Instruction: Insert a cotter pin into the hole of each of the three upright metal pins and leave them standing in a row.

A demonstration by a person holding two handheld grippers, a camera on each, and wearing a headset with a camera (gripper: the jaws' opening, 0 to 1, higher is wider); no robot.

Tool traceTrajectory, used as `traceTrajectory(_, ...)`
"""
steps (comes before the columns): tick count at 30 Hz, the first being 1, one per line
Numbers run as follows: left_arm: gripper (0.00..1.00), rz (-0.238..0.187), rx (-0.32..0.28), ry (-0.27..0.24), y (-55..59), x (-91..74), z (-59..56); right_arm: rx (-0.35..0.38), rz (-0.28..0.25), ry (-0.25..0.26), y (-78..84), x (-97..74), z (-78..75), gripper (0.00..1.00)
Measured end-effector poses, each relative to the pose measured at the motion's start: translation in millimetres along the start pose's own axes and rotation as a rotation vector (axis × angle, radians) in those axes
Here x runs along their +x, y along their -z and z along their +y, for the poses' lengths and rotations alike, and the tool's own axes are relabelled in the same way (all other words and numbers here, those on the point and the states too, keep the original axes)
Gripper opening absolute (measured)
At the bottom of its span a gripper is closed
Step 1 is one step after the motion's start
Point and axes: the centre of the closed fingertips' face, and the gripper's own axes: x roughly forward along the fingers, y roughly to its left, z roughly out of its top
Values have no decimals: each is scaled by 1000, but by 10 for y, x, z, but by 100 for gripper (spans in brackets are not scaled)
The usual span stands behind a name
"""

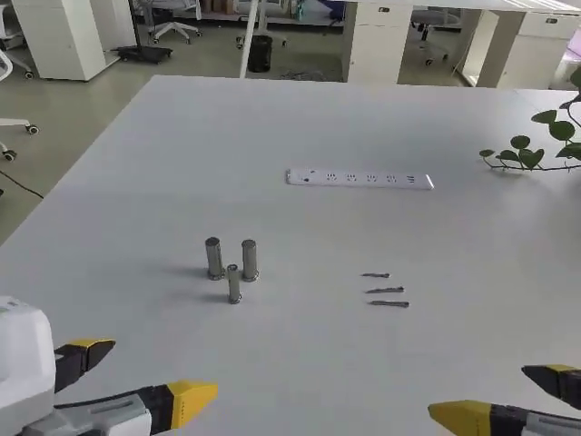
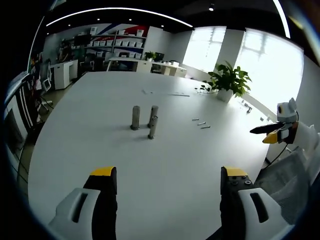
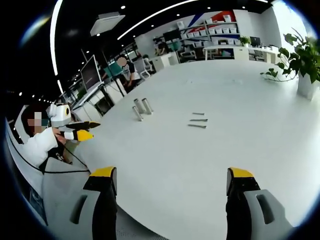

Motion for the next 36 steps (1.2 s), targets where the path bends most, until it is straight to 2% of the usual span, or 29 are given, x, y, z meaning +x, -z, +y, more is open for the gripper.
traceTrajectory(8, 72, -30, 52, 38, -297, 296, 50, -9, 19, 13, 43, -1, -20, 88)
traceTrajectory(12, 65, -74, 103, 44, -476, 424, 121, 30, 8, 25, 35, -8, -60, 88)
traceTrajectory(15, 55, -84, 116, 55, -556, 497, 170, 46, -3, 32, 24, -30, -86, 88)
traceTrajectory(17, 51, -75, 135, 53, -585, 558, 209, 50, -3, 41, 27, -43, -107, 88)
traceTrajectory(23, 45, -29, 183, 66, -588, 748, 279, 68, 5, 58, 53, -52, -151, 88)
traceTrajectory(27, 43, -5, 206, 87, -581, 874, 275, 75, 8, 63, 59, -48, -155, 88)
traceTrajectory(32, 35, 7, 210, 106, -587, 997, 267, 74, 28, 68, 94, -27, -160, 88)
traceTrajectory(36, 31, 32, 240, 115, -568, 1143, 286, 75, 42, 69, 116, -15, -157, 88)
